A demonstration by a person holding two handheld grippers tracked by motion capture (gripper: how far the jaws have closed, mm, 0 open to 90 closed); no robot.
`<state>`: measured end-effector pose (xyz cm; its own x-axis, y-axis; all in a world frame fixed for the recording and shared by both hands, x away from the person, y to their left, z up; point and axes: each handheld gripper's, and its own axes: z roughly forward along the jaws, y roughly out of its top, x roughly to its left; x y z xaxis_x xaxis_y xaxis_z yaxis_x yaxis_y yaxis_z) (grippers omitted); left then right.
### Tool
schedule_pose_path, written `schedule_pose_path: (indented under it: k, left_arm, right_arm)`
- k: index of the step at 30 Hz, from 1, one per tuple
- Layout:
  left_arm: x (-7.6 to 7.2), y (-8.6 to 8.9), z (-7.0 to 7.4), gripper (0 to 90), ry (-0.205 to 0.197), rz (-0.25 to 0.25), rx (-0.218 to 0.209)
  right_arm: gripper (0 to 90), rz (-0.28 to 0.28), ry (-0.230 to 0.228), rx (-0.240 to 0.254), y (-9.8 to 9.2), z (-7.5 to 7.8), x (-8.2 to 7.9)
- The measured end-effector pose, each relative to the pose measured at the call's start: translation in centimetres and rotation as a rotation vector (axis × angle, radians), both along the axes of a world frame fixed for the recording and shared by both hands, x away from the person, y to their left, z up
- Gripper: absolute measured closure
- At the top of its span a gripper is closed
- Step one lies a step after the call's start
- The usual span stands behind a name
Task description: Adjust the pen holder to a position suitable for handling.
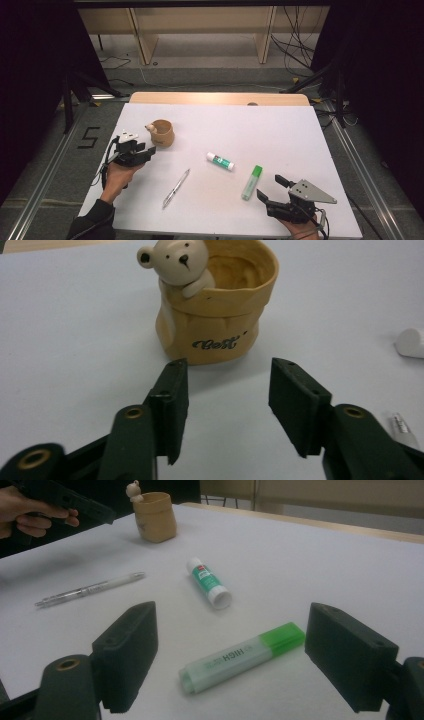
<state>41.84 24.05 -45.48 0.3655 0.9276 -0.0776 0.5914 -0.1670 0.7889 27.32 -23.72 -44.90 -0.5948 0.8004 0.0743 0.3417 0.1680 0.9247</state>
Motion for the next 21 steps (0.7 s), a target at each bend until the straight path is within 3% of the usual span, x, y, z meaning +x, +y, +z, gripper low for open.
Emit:
schedule_pose_path:
  k: [9, 16, 21]
  left_arm:
    - [1.2, 0.9, -0.2, 80.3, 0.023, 0.029, 0.001]
    - [2.8, 1.5, -0.2, 88.7, 0.037, 0.059, 0.016]
    - [4.2, 2.1, -0.5, 89.2, 0.037, 0.076, 0.012]
  right_arm:
    - [22.5, 0.003, 0.002, -0.008, 0.1, -0.1, 0.0]
    - [22.6, 0.002, 0.006, -0.012, 0.2, -0.1, 0.1]
    - [22.6, 0.005, 0.008, -0.016, 0.2, -0.1, 0.1]
